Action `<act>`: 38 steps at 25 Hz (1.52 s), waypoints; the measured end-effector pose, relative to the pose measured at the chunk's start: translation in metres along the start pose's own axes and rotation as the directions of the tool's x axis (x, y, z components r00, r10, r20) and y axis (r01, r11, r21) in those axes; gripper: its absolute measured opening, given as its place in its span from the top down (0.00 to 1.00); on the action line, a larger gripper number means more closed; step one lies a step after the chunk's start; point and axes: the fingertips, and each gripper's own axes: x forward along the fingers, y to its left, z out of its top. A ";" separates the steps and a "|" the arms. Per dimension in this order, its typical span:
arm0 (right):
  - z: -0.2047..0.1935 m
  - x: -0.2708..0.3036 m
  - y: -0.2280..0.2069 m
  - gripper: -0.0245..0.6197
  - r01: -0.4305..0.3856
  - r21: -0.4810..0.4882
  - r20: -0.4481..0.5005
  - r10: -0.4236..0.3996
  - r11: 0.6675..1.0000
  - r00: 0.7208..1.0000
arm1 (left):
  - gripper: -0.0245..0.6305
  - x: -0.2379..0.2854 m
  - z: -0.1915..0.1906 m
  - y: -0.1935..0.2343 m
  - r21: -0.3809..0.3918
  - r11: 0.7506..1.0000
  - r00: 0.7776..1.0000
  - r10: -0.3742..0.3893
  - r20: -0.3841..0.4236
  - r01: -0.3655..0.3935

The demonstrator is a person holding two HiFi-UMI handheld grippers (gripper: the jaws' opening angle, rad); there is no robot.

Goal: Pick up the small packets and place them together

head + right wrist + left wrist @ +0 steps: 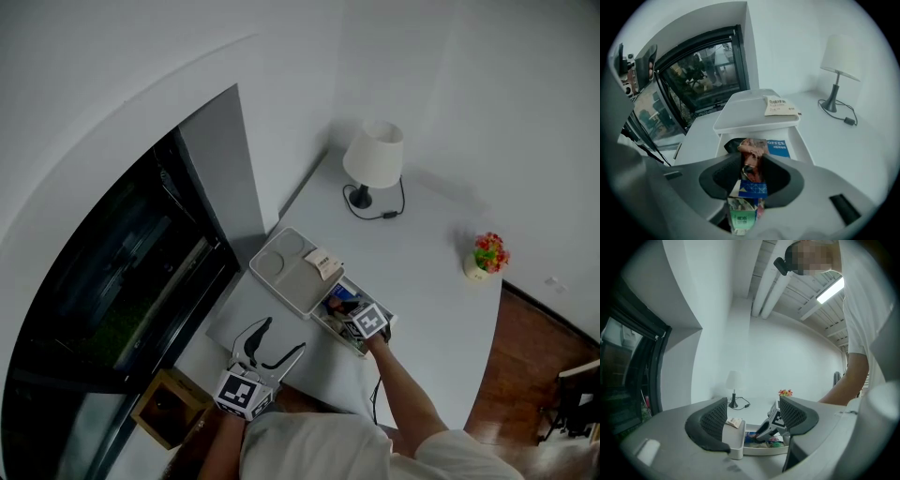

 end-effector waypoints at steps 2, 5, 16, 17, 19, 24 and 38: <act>0.000 -0.010 0.005 0.75 0.004 0.017 0.026 -0.004 1.000 1.000 | 0.43 0.000 -0.001 -0.003 -0.009 1.000 1.000 -0.010 0.003 0.010; -0.001 -0.030 0.011 0.75 0.020 0.049 0.067 -0.023 0.999 0.997 | 0.43 0.003 0.000 -0.010 0.000 0.999 0.999 -0.033 0.007 0.033; -0.028 -0.111 0.026 0.75 0.063 0.182 0.250 -0.108 0.981 0.962 | 0.43 0.014 -0.005 -0.031 -0.005 0.995 0.995 -0.098 -0.002 0.098; -0.028 -0.119 0.027 0.75 0.067 0.187 0.266 -0.116 0.980 0.957 | 0.43 0.015 -0.005 -0.032 -0.003 0.995 0.995 -0.103 -0.002 0.103; -0.027 -0.136 0.029 0.75 0.075 0.195 0.298 -0.132 0.978 0.945 | 0.43 0.018 -0.003 -0.035 0.007 0.994 0.994 -0.113 -0.002 0.113; -0.023 -0.173 0.036 0.75 0.082 0.230 0.367 -0.165 0.970 0.915 | 0.43 0.020 -0.004 -0.037 0.006 0.993 0.993 -0.114 0.001 0.114; 0.014 -0.178 0.060 0.75 0.072 0.178 0.423 -0.142 0.982 0.895 | 0.43 0.012 -0.007 -0.026 -0.008 0.997 0.997 -0.075 0.000 0.075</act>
